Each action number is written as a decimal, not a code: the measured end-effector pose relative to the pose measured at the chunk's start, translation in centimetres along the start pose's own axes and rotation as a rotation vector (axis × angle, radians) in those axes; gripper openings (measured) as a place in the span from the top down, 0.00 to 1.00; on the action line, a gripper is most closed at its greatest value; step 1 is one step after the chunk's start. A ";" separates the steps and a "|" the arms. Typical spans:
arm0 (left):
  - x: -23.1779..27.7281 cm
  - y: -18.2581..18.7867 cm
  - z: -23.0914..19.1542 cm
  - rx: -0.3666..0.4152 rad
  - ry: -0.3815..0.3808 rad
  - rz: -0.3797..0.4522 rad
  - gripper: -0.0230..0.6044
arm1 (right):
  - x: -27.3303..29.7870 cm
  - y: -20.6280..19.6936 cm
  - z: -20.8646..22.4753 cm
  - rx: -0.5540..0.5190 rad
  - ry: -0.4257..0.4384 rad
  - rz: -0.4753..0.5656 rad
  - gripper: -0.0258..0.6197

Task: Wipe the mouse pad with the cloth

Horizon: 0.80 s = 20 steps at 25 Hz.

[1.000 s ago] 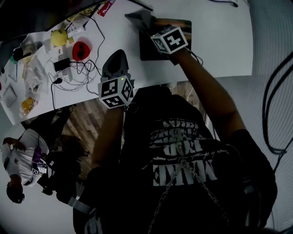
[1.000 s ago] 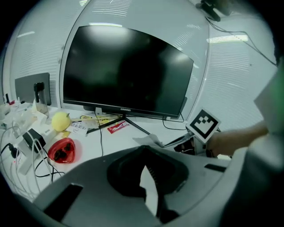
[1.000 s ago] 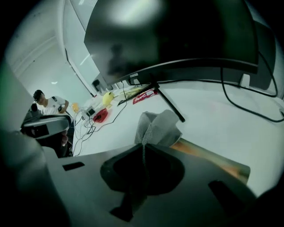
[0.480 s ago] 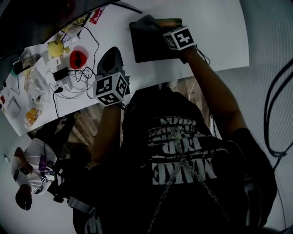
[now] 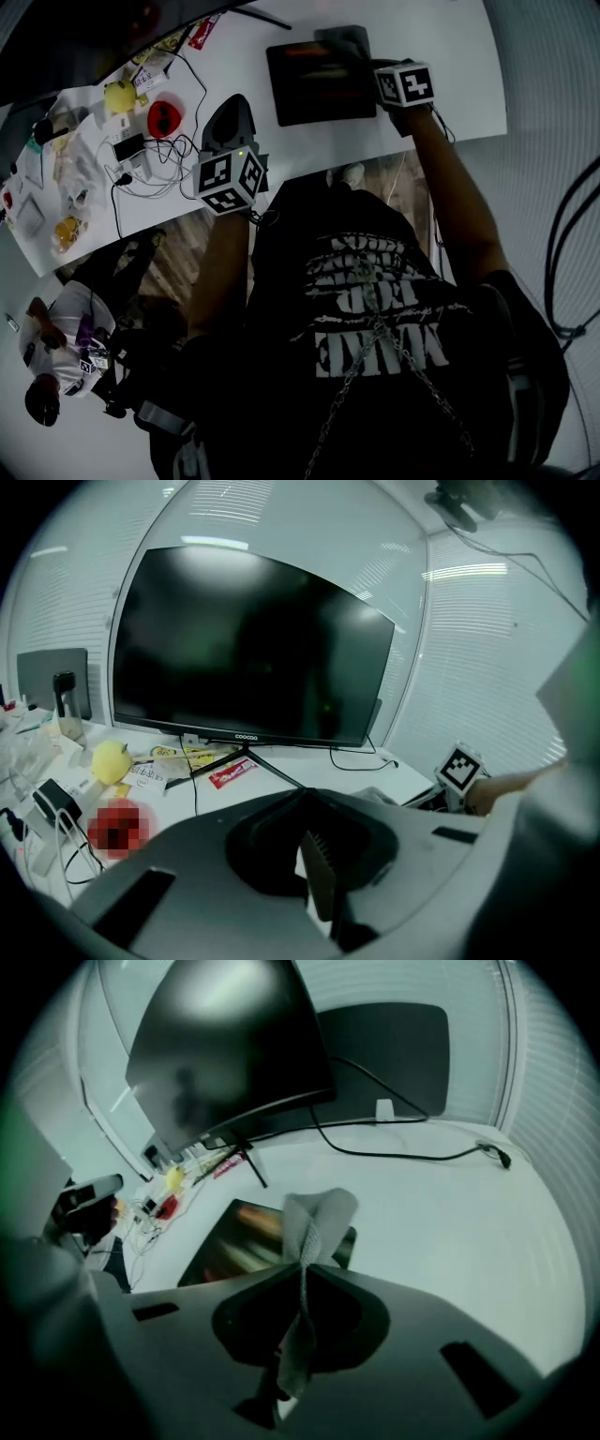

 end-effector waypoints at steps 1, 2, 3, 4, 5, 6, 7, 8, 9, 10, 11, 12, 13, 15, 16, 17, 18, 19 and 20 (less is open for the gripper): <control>-0.4 0.0 -0.2 -0.003 0.008 0.004 0.95 | -0.7 0.1 -1.8 -0.011 0.043 0.009 0.94; -0.9 -0.2 -0.2 -0.012 0.018 0.007 0.95 | -1.3 -0.1 -3.8 -0.030 0.091 0.009 0.94; -1.4 -0.4 -0.2 -0.024 0.028 0.011 0.95 | -1.8 -0.4 -6.1 -0.053 0.144 0.003 0.94; -1.8 -0.4 -0.2 -0.034 0.038 0.019 0.95 | -2.1 -0.6 -8.3 -0.075 0.196 -0.004 0.94; -2.2 -0.2 -0.2 -0.039 0.047 0.029 0.95 | -2.0 -0.7 -10.5 -0.096 0.245 -0.010 0.94; -2.7 -0.1 -0.4 -0.037 0.056 0.038 0.95 | -1.6 -0.8 -12.6 -0.114 0.289 -0.019 0.94; -3.3 0.0 -0.5 -0.034 0.066 0.044 0.95 | -0.9 -1.0 -14.4 -0.128 0.325 -0.031 0.94; -3.9 0.0 -0.7 -0.032 0.077 0.047 0.95 | 0.0 -1.4 -15.9 -0.142 0.351 -0.048 0.94; -4.6 -0.1 -0.7 -0.035 0.090 0.048 0.95 | 0.9 -1.9 -16.9 -0.157 0.365 -0.067 0.94; -5.3 -0.4 -0.8 -0.040 0.103 0.049 0.95 | 1.9 -2.3 -17.5 -0.172 0.364 -0.084 0.94; -6.0 -0.6 -1.0 -0.047 0.116 0.052 0.95 | 2.9 -2.8 -17.7 -0.184 0.352 -0.102 0.94; -6.7 -0.9 -1.2 -0.052 0.129 0.055 0.95 | 3.9 -3.2 -17.6 -0.190 0.336 -0.119 0.94; -7.4 -1.3 -1.4 -0.058 0.143 0.058 0.95 | 4.7 -3.5 -17.4 -0.192 0.320 -0.133 0.94; -8.7 -2.3 -1.8 -0.077 0.172 0.062 0.95 | 5.8 -4.0 -16.9 -0.190 0.299 -0.148 0.94; -9.2 -2.9 -2.0 -0.091 0.184 0.061 0.95 | 6.1 -4.3 -16.7 -0.188 0.291 -0.153 0.94; -9.5 -3.5 -2.2 -0.104 0.193 0.060 0.95 | 6.3 -4.6 -16.2 -0.188 0.282 -0.158 0.94; -9.5 -3.9 -2.3 -0.114 0.198 0.058 0.95 | 6.4 -4.8 -15.7 -0.191 0.272 -0.162 0.94; -9.4 -4.2 -2.4 -0.120 0.200 0.059 0.95 | 6.4 -4.9 -15.1 -0.194 0.261 -0.162 0.94; -9.2 -4.2 -2.4 -0.122 0.199 0.063 0.95 | 6.2 -4.9 -14.3 -0.196 0.247 -0.161 0.94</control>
Point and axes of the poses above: the fingertips, and each gripper's own axes: x forward along the fingers, z to its right, y out of its top, the point moved 5 cm from there along -x, backward along the fingers, and after that the axes turned 4 degrees about x, right-handed, at the moved point
